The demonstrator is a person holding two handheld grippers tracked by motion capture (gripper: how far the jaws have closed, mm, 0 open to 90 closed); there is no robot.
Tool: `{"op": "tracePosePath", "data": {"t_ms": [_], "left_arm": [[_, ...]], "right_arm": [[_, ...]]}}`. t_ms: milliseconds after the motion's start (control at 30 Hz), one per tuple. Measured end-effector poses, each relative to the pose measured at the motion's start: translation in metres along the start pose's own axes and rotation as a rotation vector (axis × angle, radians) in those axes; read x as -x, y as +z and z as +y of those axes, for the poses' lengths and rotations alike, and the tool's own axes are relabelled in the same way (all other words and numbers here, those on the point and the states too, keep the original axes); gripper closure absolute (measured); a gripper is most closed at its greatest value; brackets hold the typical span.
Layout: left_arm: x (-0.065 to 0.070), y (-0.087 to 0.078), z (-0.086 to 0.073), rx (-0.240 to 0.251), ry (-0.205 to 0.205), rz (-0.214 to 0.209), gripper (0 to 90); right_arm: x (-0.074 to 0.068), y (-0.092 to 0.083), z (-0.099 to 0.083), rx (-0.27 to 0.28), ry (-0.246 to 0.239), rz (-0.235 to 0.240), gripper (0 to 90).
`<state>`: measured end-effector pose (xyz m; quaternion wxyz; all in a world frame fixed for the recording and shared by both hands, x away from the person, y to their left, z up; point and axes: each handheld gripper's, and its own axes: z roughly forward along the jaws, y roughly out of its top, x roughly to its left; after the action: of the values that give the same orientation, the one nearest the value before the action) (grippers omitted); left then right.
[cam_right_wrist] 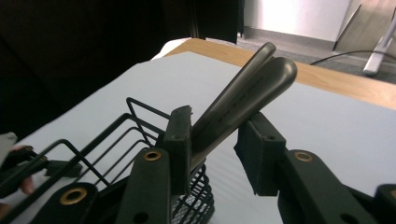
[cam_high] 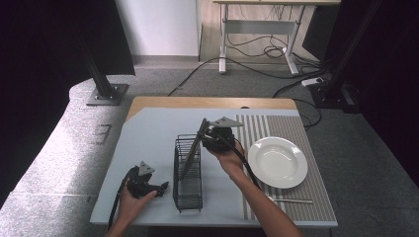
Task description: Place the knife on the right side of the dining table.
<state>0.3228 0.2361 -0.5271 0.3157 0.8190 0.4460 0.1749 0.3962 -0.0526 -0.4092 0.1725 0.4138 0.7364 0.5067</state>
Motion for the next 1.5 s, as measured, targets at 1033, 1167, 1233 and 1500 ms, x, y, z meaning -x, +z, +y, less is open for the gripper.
{"op": "tracePosePath", "data": {"t_ms": [1033,1167,1233,1500], "left_arm": [[0.000,0.000,0.000,0.000,0.000,0.000,5.7],[0.000,0.000,0.000,0.000,0.000,0.000,5.7],[0.000,0.000,0.000,0.000,0.000,0.000,5.7],[0.000,0.000,0.000,0.000,0.002,0.001,5.7]], "right_arm": [[-0.016,0.014,0.014,0.020,-0.023,0.055,70.8],[-0.018,0.022,0.016,0.004,-0.033,0.042,70.8],[-0.019,0.024,0.017,0.001,-0.035,0.037,70.7],[-0.025,0.040,0.017,-0.041,-0.057,0.013,70.8]]}}
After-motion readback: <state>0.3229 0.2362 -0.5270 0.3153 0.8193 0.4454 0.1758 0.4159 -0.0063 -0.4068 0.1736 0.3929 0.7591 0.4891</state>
